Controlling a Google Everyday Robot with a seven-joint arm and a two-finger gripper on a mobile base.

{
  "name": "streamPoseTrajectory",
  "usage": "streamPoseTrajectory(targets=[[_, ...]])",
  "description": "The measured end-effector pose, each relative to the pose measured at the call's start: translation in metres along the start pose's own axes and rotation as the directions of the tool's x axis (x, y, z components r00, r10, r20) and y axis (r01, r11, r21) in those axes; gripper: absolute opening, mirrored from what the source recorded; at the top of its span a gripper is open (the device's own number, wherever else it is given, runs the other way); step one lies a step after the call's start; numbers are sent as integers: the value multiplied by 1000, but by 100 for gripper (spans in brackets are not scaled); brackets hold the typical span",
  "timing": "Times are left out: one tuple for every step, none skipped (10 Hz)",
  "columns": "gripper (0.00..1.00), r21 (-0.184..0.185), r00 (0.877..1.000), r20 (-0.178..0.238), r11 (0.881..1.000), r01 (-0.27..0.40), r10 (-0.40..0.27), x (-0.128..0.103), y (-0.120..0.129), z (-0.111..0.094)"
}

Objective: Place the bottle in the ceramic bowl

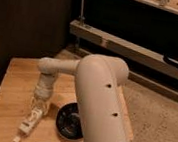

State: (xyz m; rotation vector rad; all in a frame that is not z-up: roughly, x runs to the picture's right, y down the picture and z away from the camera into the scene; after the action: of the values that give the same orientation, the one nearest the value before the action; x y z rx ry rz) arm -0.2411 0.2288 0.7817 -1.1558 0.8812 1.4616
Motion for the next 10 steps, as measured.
streamPoseTrajectory(targets=[[21,4,1000,-2,1000,5,-5,1,1,1],[10,9,1000,-4,1000,9,-9,0,2,2],[7,12,1000,-4,1000,10,-10,0,2,2],[6,17,1000,-5,1000,12,-12,0,2,3],[6,22,1000,-5,1000,13,-13,0,2,3],[6,24,1000,-4,1000,13,-13,-1,1,3],[6,18,1000,2,1000,17,-17,-4,1,0],[6,9,1000,0,1000,19,-19,-5,-2,-13],[6,-4,1000,-3,1000,26,-26,-3,-4,-28],[6,-19,999,0,999,34,-34,0,-6,-44]])
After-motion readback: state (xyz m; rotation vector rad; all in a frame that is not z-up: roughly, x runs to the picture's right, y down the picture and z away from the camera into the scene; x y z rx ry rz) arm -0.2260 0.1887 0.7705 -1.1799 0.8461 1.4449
